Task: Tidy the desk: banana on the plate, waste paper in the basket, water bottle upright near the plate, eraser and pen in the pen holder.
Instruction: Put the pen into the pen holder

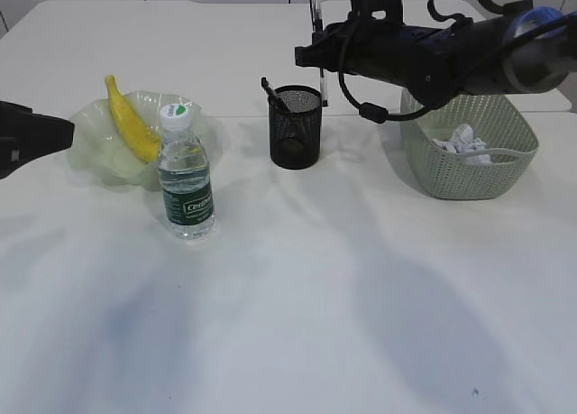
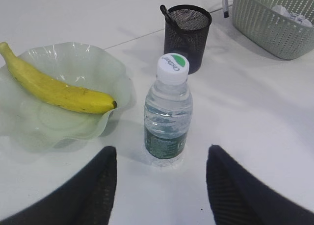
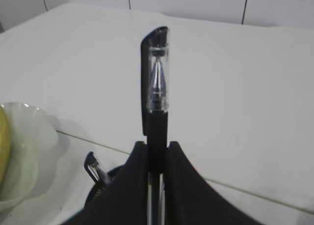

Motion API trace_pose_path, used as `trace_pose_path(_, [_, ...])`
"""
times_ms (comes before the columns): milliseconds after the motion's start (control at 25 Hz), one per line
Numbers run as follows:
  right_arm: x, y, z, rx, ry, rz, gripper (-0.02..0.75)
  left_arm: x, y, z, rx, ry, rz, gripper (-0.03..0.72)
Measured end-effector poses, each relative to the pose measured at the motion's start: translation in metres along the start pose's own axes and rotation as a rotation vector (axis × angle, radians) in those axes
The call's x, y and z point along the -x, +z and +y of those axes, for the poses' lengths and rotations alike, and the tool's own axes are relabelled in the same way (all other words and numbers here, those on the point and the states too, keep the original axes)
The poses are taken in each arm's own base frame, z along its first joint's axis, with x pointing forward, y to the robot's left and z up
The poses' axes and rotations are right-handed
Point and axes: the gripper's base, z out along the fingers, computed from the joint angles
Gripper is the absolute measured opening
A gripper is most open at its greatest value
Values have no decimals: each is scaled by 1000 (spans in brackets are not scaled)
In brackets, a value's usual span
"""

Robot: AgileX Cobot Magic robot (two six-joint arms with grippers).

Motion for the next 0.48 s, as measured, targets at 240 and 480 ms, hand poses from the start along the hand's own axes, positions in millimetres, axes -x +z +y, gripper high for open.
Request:
trace_pose_path(240, [-5,15,4,48,-9,-52,42,-2,3,1,-2,-4,10,406])
trace_pose_path(480, [-11,24,-1,60,-6,-100,42,-6,9,3,-5,-16,36,406])
